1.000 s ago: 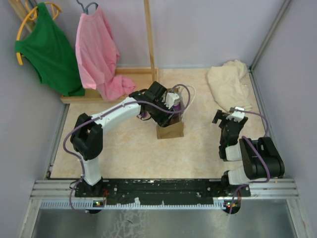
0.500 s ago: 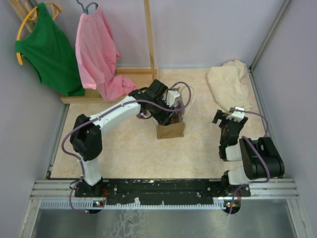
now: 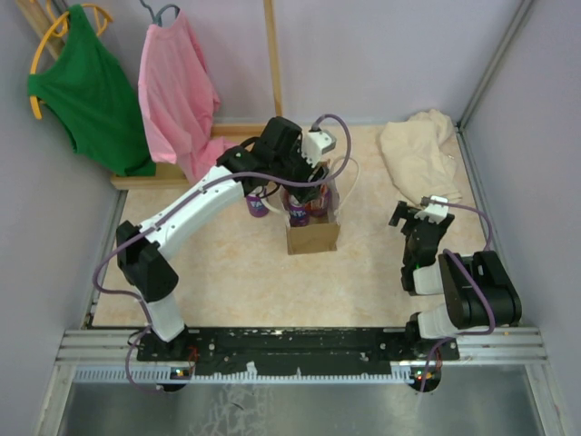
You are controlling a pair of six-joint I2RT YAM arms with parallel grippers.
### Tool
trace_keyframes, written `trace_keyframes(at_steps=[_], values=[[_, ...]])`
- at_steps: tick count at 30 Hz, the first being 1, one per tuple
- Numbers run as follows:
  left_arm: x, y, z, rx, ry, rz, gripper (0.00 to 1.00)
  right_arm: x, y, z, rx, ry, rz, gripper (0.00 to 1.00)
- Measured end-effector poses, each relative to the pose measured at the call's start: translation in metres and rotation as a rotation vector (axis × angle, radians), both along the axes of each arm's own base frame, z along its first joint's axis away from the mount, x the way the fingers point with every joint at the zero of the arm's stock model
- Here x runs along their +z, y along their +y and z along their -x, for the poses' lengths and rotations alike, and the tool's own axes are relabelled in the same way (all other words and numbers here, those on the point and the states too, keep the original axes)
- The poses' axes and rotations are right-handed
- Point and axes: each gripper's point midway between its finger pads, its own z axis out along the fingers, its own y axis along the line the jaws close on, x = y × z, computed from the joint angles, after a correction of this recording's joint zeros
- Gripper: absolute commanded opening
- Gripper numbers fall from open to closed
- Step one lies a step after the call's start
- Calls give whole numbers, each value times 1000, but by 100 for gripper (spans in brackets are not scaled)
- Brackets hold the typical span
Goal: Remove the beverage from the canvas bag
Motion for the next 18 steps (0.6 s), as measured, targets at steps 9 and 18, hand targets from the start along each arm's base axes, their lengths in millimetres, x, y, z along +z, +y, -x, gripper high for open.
trace_keyframes(at_steps=[9, 18], values=[[6, 7, -9, 24, -18, -33, 0, 0, 0, 0, 0, 0, 0, 99], [51, 5, -39, 54, -104, 23, 0, 0, 0, 0, 0, 0, 0, 99]])
